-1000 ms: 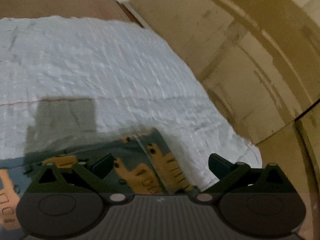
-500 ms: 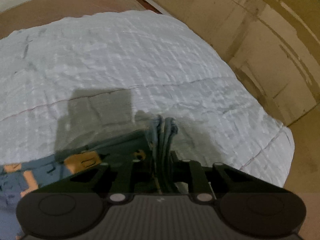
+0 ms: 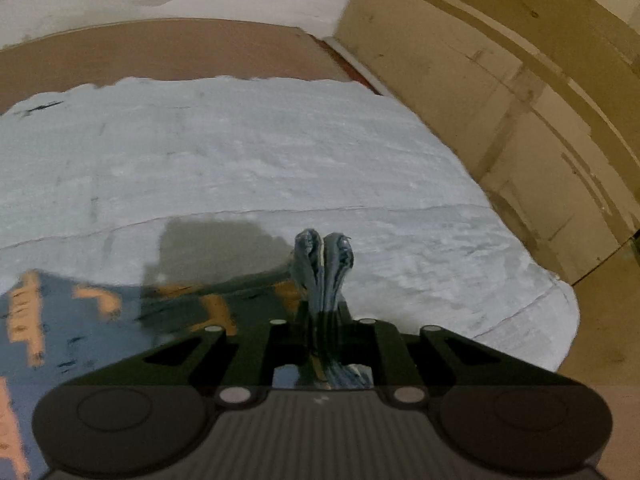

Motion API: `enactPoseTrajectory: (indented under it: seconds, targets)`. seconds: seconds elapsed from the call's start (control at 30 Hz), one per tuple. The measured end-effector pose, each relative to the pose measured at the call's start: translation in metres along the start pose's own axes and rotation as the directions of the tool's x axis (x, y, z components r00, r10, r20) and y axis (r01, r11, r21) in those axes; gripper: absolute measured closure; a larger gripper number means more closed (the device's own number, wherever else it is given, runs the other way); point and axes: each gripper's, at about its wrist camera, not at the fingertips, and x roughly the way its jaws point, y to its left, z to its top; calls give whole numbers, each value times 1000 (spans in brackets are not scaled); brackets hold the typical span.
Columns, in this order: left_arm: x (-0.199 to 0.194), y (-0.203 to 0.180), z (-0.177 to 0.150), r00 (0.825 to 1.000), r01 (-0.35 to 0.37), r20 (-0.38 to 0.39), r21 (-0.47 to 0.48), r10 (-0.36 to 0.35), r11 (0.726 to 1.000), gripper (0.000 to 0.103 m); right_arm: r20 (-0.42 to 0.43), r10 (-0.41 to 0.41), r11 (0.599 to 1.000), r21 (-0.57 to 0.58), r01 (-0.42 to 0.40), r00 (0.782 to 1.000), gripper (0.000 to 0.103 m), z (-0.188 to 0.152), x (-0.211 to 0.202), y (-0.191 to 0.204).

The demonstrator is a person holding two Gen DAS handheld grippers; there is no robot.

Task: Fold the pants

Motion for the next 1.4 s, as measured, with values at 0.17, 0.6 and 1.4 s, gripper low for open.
enactPoseTrajectory:
  seconds: [0.17, 0.6, 1.4]
  targets:
    - [-15, 39, -19, 999, -40, 1, -51, 40, 998, 91, 4, 75, 997, -24, -75, 997, 90, 7, -12, 39]
    - [7, 112, -56, 1000, -13, -19, -130, 11, 991, 91, -110, 171, 982, -62, -178, 979, 90, -9, 10, 97]
    - [-21, 112, -47, 998, -38, 53, -102, 43, 994, 92, -95, 200, 979, -18, -203, 975, 90, -8, 20, 100]
